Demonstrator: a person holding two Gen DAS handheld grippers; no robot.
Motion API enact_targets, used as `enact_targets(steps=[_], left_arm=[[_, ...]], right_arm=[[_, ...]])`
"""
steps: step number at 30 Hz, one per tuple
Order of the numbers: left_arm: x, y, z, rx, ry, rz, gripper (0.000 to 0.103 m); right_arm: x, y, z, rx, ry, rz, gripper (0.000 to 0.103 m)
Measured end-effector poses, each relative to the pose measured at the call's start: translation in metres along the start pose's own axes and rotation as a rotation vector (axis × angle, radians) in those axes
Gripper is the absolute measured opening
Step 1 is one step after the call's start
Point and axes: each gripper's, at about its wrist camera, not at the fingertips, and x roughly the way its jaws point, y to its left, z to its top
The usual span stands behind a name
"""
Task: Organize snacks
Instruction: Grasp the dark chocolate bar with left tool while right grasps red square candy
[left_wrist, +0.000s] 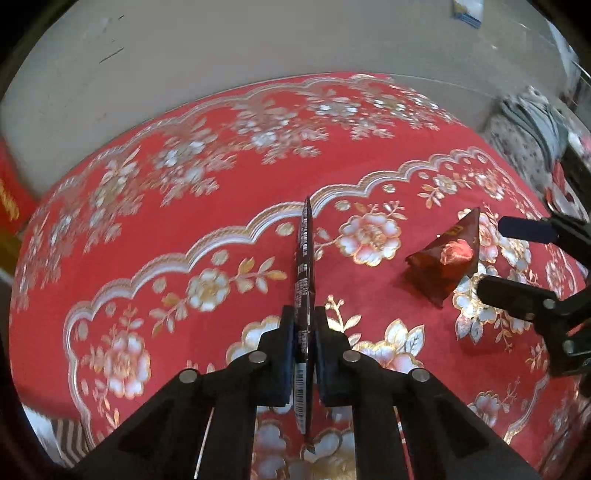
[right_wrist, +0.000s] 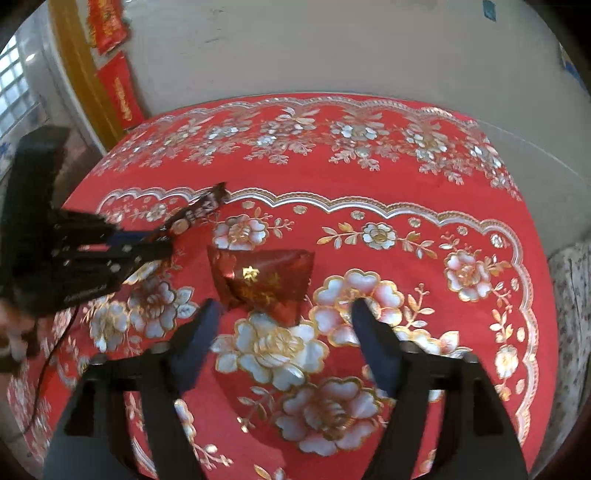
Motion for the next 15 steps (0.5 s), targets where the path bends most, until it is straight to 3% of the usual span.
enact_targets(steps=[4,7,11,12,13,14,15], left_arm=[[-0.006,0.002,-0.007,-0.05,0.001,0.008,0.009],[-0.01,0.0,-0.012,-0.06,0.005,0.007,0.009],[-0.015,-0.005,-0.019,-0.059,0.001,0.008,0.009],[-0.016,-0.005,-0.02,-0.064,0.002,0.006,0.009],[-0.017,-0.005,-0.022,-0.064,0.002,0.004,0.009],[-0.018,-0.006,-0.023,-0.062,0.001,0.005,0.009],[-0.019,-0.007,-0.025,-0.058,-0.002,0.01,0.009]], right_arm=[[0.009,0.01,0.003,0.018,-0.01,-0.022,0.084],[0.019,0.019,0.007,0.006,-0.003,-0.124,0.084],[0.031,0.02,0.013,0.01,0.0,-0.122,0.082],[0.03,0.02,0.013,0.009,-0.01,-0.12,0.077],[0.03,0.02,0.013,0.004,-0.018,-0.117,0.049],[0.03,0.019,0.013,-0.001,-0.025,-0.111,0.037],[0.029,0.018,0.012,-0.002,-0.03,-0.112,0.035]])
